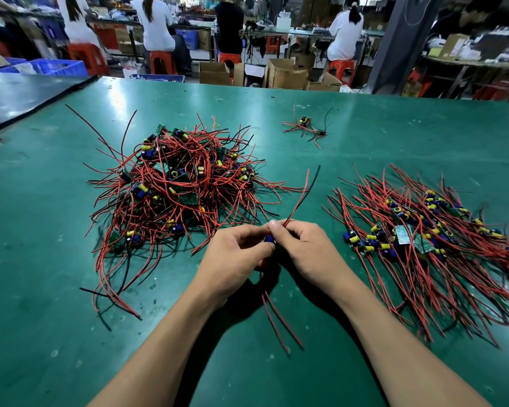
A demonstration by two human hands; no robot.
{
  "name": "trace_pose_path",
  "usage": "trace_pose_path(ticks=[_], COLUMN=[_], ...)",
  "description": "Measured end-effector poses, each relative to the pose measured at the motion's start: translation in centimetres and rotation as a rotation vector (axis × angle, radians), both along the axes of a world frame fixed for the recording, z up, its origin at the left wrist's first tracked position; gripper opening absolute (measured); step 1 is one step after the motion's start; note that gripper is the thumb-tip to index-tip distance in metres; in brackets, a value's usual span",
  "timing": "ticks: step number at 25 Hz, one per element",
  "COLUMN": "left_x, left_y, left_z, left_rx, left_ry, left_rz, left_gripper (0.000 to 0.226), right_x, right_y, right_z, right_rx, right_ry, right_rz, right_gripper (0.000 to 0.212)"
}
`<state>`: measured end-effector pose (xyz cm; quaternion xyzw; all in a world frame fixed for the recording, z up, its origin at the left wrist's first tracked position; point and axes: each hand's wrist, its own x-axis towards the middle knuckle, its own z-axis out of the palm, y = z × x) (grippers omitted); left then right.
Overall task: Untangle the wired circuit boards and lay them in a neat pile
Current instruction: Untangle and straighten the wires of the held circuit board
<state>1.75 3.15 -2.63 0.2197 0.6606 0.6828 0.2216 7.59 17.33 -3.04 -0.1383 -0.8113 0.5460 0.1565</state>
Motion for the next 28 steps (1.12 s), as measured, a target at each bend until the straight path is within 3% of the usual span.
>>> trace_pose_path(ticks=[4, 8, 11, 15, 20, 28], left_x=[-0.1, 0.0, 0.1, 0.4, 0.6, 0.6], left_y=[0.1, 0.0, 0.1, 0.1, 0.0, 0.1], left_z=[0.1, 0.3, 0.5, 0.7, 0.8, 0.5], left_rx=[-0.007, 0.016, 0.049, 0.037, 0.005, -0.094], left_ry=[-0.001, 0.0, -0.03, 0.03, 0.082, 0.119], left_rz=[-0.02, -0.018, -0.026, -0.054, -0.005, -0.017], left_gripper=[0.022, 0.018, 0.025, 0.018, 0.036, 0.024], right_x=[0.0, 0.3, 0.5, 0.4, 0.9, 0.5], right_y=[-0.4, -0.7, -0.6, -0.7, -0.8, -0.7], right_z=[0.2, 0.9, 0.8, 0.6, 0.3, 0.4], right_rx=[0.036, -0.099, -0.103, -0.106, -0.231, -0.346], right_ry=[0.01, 0.036, 0.054, 0.065, -0.002, 0.033], right_rz=[0.037, 0.068, 0.067, 0.049, 0.129, -0.013], right_gripper=[0.031, 0.029, 0.029, 0.029, 0.035, 0.032])
